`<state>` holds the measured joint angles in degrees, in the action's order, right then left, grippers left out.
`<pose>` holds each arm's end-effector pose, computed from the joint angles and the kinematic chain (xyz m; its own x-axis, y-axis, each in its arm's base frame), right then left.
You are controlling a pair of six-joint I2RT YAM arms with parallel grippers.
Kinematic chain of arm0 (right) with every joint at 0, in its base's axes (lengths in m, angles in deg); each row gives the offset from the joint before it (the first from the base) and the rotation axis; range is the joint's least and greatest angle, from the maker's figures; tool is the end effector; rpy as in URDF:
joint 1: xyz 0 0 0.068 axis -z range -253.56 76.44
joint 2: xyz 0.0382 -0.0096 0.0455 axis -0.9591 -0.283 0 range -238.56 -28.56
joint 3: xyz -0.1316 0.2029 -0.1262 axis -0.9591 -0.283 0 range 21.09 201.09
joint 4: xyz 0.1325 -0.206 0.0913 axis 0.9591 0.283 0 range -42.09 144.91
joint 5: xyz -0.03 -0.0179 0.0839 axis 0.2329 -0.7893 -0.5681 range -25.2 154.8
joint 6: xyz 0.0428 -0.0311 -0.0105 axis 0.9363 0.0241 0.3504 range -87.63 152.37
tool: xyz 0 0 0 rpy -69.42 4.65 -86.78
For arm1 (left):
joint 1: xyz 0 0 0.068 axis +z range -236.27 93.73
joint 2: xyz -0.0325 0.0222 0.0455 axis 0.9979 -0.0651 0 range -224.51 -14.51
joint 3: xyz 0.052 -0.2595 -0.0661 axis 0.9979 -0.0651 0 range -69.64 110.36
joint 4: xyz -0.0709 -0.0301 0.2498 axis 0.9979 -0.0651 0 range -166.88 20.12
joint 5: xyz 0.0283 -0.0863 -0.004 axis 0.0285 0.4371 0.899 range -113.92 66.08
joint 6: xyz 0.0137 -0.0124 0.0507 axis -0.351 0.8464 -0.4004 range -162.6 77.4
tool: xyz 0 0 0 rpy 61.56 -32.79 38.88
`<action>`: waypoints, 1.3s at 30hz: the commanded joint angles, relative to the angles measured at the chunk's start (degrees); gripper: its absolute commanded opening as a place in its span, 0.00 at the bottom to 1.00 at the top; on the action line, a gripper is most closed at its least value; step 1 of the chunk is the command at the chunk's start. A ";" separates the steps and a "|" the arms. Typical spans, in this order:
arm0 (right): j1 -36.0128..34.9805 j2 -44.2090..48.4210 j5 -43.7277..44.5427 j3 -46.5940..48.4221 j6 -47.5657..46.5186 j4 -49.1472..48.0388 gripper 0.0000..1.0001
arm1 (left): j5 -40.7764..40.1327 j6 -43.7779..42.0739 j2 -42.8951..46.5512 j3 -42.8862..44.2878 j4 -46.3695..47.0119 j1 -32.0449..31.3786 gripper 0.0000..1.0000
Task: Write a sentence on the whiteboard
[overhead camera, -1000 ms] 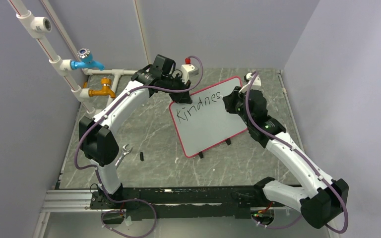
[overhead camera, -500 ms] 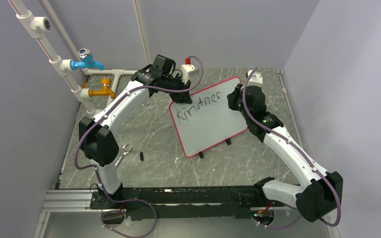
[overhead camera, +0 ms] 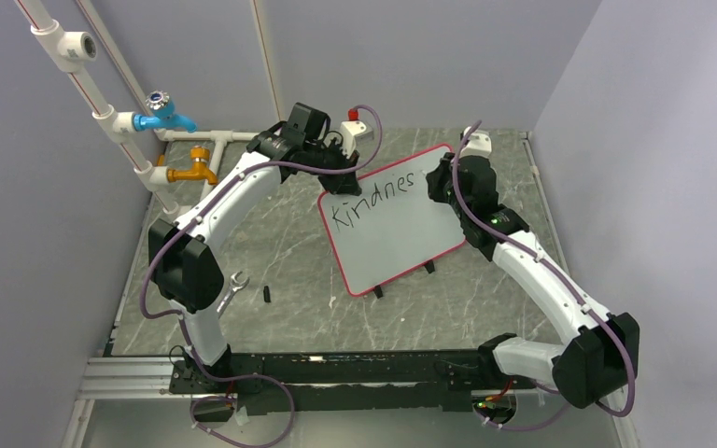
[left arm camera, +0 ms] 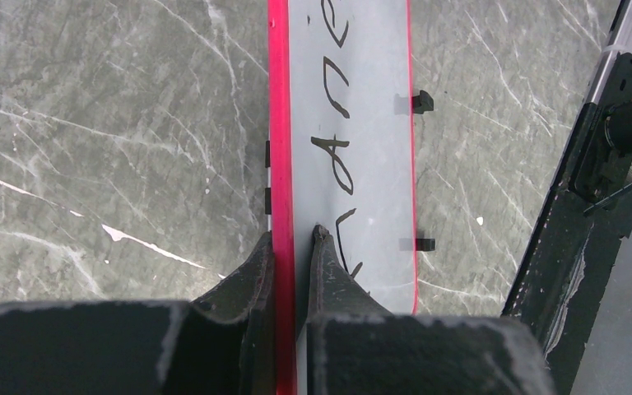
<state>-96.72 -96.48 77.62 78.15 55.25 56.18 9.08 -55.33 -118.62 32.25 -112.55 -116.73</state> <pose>0.2563 0.1011 0.3353 -0.3517 0.2618 -0.8988 -0.0587 0.9520 0.3003 0.3393 -0.2221 0.3466 -0.4264 0.4654 -0.7756 0.8732 0.4354 -0.2189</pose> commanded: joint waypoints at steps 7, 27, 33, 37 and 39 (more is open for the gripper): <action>0.26 -0.77 -2.99 2.82 -0.12 -3.22 0.00 | -10.96 -9.24 -3.11 -2.57 -7.42 -1.34 0.00; 0.24 1.44 -6.22 -1.87 1.97 -3.40 0.00 | -10.76 -9.24 -3.45 -2.31 -7.60 -1.28 0.00; 0.36 2.39 -5.75 -4.30 2.26 -2.72 0.00 | -10.76 -9.16 -3.64 -2.22 -7.66 -1.33 0.00; 0.31 2.80 -4.06 -4.94 2.18 -1.87 0.00 | -10.68 -9.15 -3.64 -2.30 -7.63 -1.27 0.00; 0.29 2.81 -2.83 -4.74 2.02 -1.04 0.00 | -10.60 -9.15 -3.63 -2.22 -7.60 -1.35 0.00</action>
<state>-96.45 -94.25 73.25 73.97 57.02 54.41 8.81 -55.33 -118.67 32.25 -112.60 -116.70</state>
